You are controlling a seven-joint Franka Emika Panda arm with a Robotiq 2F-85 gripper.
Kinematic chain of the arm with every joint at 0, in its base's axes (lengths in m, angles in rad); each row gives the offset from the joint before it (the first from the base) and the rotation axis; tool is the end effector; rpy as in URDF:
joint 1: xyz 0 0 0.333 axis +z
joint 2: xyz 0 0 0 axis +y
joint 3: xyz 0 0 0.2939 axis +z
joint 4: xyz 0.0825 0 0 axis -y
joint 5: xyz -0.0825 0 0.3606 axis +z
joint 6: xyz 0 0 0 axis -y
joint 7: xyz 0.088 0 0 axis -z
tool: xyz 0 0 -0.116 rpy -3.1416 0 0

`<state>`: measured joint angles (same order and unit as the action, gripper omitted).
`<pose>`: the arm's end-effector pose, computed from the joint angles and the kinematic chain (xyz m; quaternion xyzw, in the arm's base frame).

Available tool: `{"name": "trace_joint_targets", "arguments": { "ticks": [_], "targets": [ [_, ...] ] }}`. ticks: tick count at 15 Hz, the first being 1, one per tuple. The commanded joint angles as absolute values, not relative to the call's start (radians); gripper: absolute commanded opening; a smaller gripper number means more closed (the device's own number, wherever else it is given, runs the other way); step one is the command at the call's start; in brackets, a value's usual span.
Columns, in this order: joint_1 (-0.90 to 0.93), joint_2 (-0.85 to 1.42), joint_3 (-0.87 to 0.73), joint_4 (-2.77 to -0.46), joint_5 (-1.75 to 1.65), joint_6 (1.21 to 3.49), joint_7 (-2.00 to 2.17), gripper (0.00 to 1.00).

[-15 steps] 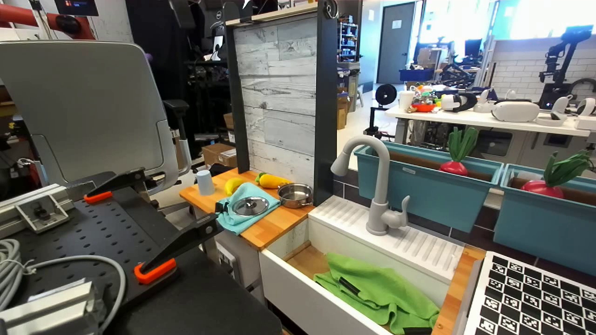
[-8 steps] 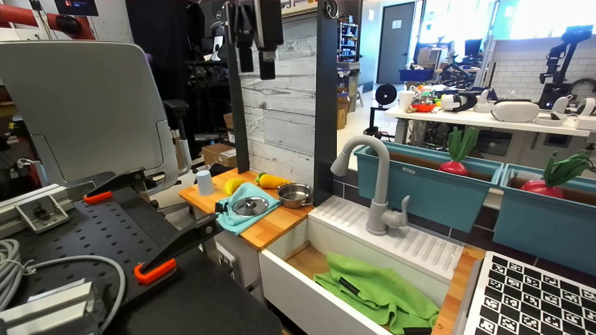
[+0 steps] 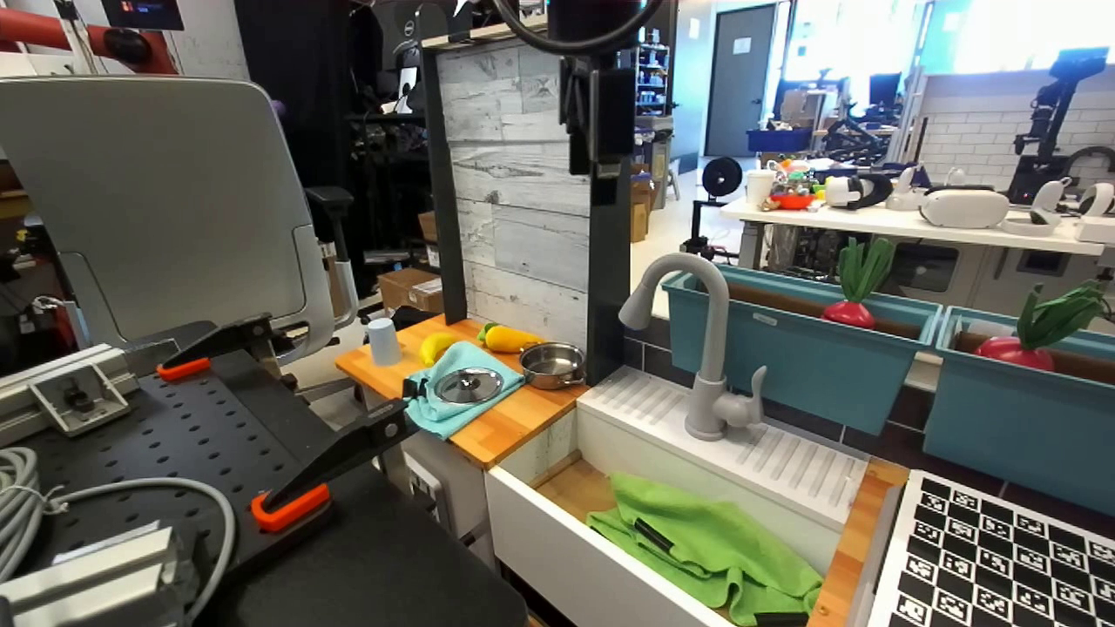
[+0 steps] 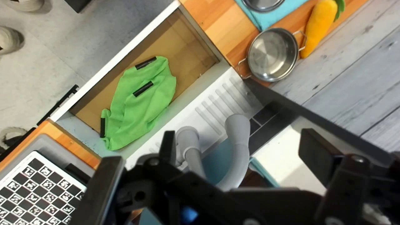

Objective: Move the faucet slightly to the right

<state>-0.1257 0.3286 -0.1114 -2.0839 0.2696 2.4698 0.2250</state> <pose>0.5539 -0.1321 0.2610 -0.9431 0.3238 -0.0314 0.0688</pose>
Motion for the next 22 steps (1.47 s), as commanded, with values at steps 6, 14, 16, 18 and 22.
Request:
{"name": "trace_joint_targets", "arguments": {
  "ticks": [6, 14, 16, 18, 22],
  "targets": [
    [-0.093, 0.529, -0.152, -1.897, 0.26, 2.539, 0.486, 1.0],
    [-0.048, 0.661, -0.17, -1.771, 0.244, 2.498, 0.586, 1.0],
    [-0.047, 0.693, -0.172, -1.733, 0.244, 2.483, 0.6, 1.0],
    [-0.051, 0.721, -0.173, -1.698, 0.245, 2.468, 0.607, 1.0],
    [-0.04, 0.768, -0.19, -1.645, 0.224, 2.443, 0.627, 0.68]
  ]
}}
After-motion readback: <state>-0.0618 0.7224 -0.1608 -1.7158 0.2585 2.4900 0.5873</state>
